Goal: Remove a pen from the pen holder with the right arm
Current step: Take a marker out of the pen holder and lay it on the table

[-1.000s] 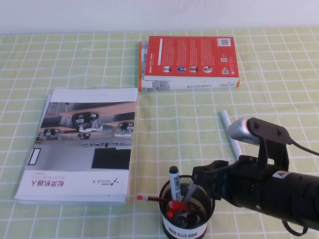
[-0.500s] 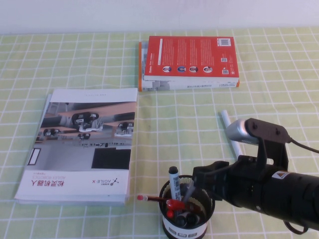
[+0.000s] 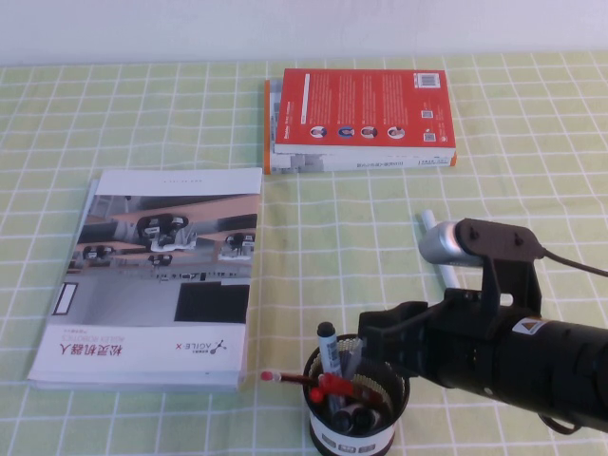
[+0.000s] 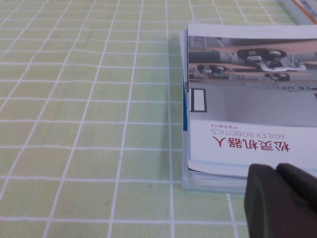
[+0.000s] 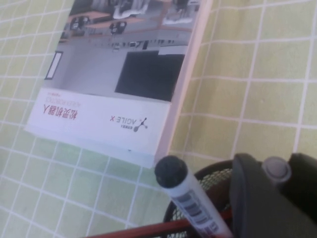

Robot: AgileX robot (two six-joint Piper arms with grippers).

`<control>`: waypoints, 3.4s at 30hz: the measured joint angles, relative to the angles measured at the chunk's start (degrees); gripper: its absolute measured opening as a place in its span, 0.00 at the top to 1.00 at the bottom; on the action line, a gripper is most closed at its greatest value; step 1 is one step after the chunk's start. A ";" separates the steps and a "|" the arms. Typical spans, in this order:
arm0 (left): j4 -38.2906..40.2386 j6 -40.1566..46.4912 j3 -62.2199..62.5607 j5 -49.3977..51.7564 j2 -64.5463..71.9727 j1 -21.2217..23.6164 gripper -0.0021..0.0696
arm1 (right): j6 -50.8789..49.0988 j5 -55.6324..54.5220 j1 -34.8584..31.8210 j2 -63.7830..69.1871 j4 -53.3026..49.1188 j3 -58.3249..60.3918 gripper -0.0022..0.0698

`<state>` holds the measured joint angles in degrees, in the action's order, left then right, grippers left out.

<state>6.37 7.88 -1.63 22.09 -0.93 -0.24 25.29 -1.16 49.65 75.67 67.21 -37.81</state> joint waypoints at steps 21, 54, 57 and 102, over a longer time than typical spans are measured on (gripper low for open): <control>0.00 0.00 0.00 0.00 0.00 0.00 0.98 | 3.00 1.54 0.00 -3.71 -2.32 -0.08 0.85; 0.00 0.00 0.00 0.00 0.00 0.00 0.98 | 7.15 15.97 -7.67 -9.25 -10.92 -5.28 0.85; 0.00 0.00 0.00 0.00 0.00 0.00 0.98 | 7.15 17.48 -9.03 -9.25 -13.08 -6.96 0.85; 0.00 0.00 0.00 0.00 0.00 0.00 0.98 | -39.51 63.52 -20.94 31.19 -70.53 -59.80 0.85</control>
<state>6.37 7.88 -1.63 22.09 -0.93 -0.24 -14.22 62.36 28.71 106.86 -3.32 -97.61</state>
